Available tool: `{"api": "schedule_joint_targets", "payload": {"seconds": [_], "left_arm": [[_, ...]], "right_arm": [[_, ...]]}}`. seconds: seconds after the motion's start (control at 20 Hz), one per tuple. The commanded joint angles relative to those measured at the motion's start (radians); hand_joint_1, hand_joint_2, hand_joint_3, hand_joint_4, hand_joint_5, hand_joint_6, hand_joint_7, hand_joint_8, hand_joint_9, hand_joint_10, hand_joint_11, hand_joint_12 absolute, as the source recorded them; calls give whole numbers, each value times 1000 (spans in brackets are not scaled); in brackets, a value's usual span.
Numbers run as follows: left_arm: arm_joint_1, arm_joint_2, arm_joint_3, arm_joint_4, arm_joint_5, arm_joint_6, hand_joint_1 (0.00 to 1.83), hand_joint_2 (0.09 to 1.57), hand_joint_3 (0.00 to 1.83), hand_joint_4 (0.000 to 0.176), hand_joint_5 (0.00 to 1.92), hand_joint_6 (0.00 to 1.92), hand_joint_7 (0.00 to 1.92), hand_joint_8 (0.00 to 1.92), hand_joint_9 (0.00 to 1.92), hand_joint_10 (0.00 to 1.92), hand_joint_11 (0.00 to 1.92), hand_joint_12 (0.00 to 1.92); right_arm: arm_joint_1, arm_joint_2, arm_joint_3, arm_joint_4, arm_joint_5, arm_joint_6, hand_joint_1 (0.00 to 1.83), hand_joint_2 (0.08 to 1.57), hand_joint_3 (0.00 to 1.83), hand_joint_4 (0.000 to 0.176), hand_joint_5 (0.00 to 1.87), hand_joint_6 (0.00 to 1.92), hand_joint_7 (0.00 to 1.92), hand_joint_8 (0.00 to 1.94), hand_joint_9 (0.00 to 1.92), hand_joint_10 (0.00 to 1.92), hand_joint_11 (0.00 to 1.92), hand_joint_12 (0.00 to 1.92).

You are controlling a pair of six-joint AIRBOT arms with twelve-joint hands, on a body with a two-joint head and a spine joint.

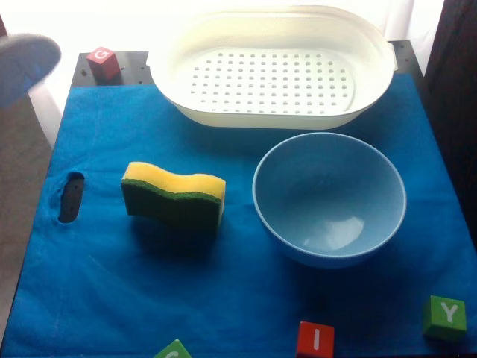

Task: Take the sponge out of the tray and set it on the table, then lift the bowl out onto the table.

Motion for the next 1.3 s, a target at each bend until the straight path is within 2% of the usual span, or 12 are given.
{"api": "schedule_joint_targets", "payload": {"seconds": [0.0,0.15,0.3,0.35,0.4,0.5,0.65,0.8,0.9,1.1,1.15,1.25], "left_arm": [[-16,6,-3,7,-149,-13,202,1043,19,93,0,0,0,0,26,9,34,15],[-72,11,-7,80,-150,-16,290,1130,1,0,693,220,560,38,378,31,210,153],[-131,18,-9,133,-150,-13,744,1054,0,0,645,50,834,14,904,55,432,654],[-152,18,-12,138,-150,-13,810,1090,0,0,728,462,953,130,905,251,258,1093],[-159,28,-22,131,-150,-20,776,1196,12,0,825,878,886,885,747,1008,249,1549],[-154,42,-45,107,-150,-53,737,1303,8,0,776,1255,758,1359,632,1449,296,1702],[-151,26,-90,62,-150,-71,498,1398,9,0,678,1289,618,1747,460,1775,177,1881],[-143,-22,-83,29,-150,-156,474,1410,1,0,568,1358,510,1605,409,1679,238,1628],[-142,-51,-78,17,-151,-187,630,1445,2,142,439,1793,452,1615,383,1702,200,1575],[-156,-69,-66,10,-151,-188,613,1451,0,174,410,1810,329,1513,335,1517,132,1171],[-156,-70,-67,10,-151,-188,644,1430,0,176,438,1772,357,1507,353,1518,167,1146],[-156,-73,-67,9,-151,-190,633,1439,0,174,424,1791,300,1545,277,1634,110,1289]], "right_arm": [[25,10,-11,23,135,6,484,1002,6,0,140,4,109,2,118,4,59,28],[89,28,-43,-27,136,-36,827,917,3,0,1122,92,790,24,602,24,186,771],[132,77,-103,-68,136,-115,828,1083,23,0,1006,4,841,517,813,22,36,1018],[145,100,-128,-68,137,-127,811,1117,1,0,1004,16,749,478,796,6,170,1076],[179,120,-143,-72,137,-128,825,1134,0,0,853,852,715,1170,651,1116,391,1645],[189,121,-154,-57,137,-128,850,1135,0,0,777,1552,710,1837,694,1885,562,1910],[189,95,-183,-5,137,-120,618,1175,1,0,924,1119,800,1527,698,1723,481,1909],[189,26,-166,37,137,-22,329,1276,0,0,580,1587,584,1779,538,1818,362,1866],[189,2,-165,41,138,1,382,1273,0,0,557,1594,601,1724,597,1838,456,1918],[200,-17,-156,45,138,1,433,1325,6,0,530,1688,647,1796,740,1879,663,1921],[201,-17,-157,45,138,1,648,1371,11,123,516,1710,634,1711,723,1833,637,1921],[201,-19,-157,45,138,2,725,1372,0,174,535,1677,679,1567,773,1719,701,1921]]}}
